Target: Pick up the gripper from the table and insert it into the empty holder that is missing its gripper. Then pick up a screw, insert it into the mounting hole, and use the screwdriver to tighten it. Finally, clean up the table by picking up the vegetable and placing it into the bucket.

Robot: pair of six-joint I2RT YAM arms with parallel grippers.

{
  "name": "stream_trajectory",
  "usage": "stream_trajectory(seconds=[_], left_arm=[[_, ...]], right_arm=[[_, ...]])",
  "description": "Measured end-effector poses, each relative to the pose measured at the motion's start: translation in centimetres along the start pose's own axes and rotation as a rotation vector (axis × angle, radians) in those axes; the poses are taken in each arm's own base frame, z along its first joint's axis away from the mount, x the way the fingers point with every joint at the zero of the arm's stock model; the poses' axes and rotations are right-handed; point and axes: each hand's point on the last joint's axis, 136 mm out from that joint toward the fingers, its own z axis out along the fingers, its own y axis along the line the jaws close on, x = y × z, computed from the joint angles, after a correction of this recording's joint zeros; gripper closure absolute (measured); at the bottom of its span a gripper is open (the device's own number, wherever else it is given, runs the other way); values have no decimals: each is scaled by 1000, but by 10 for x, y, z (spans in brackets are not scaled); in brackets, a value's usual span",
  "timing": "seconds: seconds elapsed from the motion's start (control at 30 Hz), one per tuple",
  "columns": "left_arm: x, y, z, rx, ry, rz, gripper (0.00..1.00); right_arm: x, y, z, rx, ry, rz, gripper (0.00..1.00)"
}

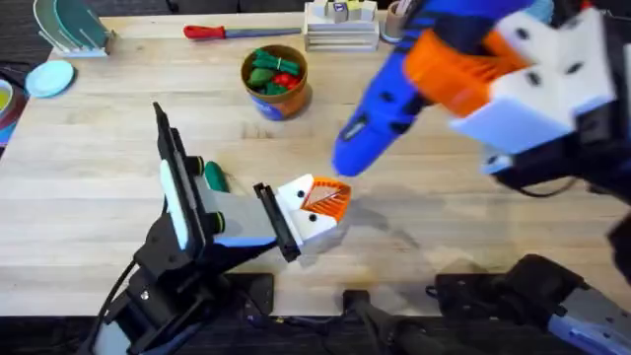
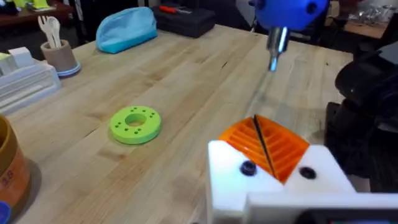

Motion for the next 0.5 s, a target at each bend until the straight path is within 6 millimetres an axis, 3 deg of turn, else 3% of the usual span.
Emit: stream_trajectory(seconds=[0.1, 0.27, 0.5], left_arm=[[0, 0, 0, 0, 0, 0, 995], [0, 0, 0, 0, 0, 0, 995], [0, 0, 0, 0, 0, 0, 995]], right_arm=[[9, 11, 16, -60, -2, -25, 980], [18, 12, 35, -98, -28, -50, 980], [30, 7, 45, -102, -14, 10, 980]])
